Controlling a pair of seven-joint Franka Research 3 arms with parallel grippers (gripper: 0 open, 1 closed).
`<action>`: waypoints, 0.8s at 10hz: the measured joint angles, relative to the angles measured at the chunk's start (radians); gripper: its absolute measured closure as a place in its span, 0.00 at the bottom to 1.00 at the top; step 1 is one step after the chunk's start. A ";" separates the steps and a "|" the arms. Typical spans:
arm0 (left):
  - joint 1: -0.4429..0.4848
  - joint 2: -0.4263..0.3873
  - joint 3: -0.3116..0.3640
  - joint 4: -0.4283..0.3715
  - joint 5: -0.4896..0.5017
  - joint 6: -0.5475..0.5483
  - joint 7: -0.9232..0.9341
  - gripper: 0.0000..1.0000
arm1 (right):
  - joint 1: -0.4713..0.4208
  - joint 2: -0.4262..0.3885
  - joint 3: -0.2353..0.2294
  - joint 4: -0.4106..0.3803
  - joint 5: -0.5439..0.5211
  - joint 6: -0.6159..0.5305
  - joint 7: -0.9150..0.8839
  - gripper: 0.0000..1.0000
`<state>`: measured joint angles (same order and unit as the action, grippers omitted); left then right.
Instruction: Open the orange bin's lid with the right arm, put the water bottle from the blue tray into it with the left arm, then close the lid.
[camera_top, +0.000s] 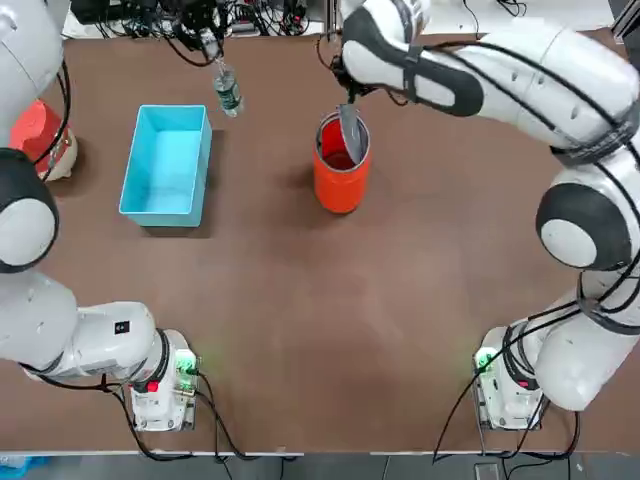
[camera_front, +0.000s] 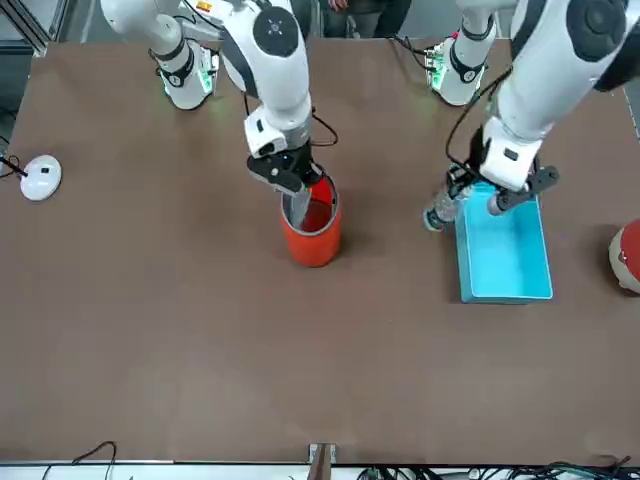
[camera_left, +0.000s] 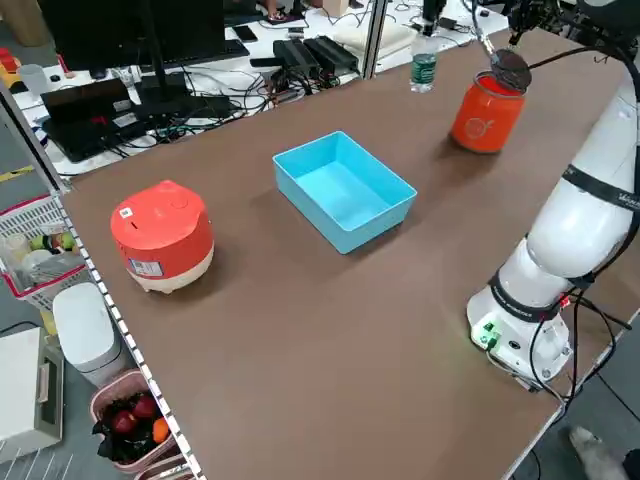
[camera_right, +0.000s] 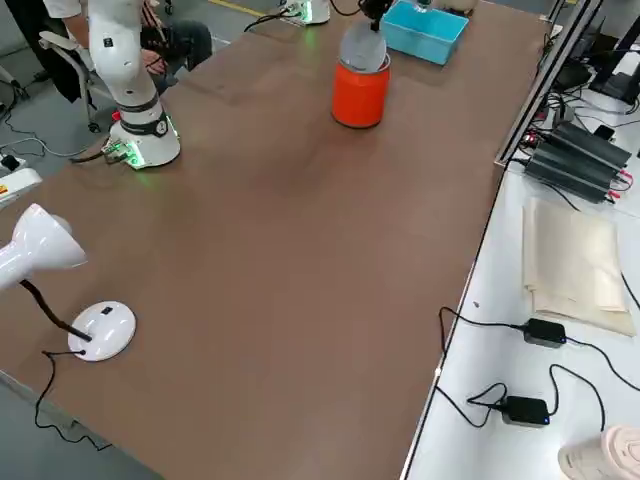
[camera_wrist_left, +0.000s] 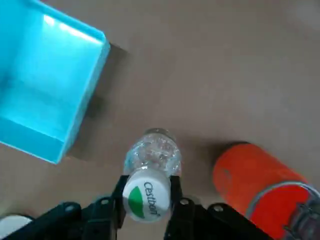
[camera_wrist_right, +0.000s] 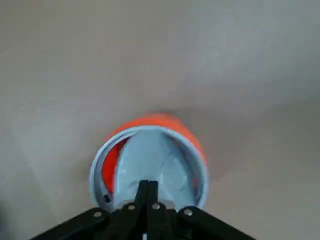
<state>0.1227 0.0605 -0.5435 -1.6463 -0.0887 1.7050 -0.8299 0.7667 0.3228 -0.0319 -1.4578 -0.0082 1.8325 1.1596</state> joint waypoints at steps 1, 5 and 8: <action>-0.004 0.007 -0.031 0.014 -0.031 0.000 -0.046 0.63 | -0.033 -0.023 -0.002 0.001 0.001 -0.031 -0.026 0.99; -0.139 0.075 -0.074 0.049 -0.075 0.135 -0.246 0.63 | -0.142 -0.070 -0.005 0.000 0.005 -0.107 -0.138 0.99; -0.293 0.171 -0.075 0.049 0.034 0.271 -0.463 0.63 | -0.147 -0.070 -0.004 -0.003 0.005 -0.108 -0.140 0.99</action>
<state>-0.1703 0.2312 -0.6184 -1.5972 -0.0550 1.9760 -1.2933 0.6201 0.2532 -0.0361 -1.4610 -0.0036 1.7243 1.0194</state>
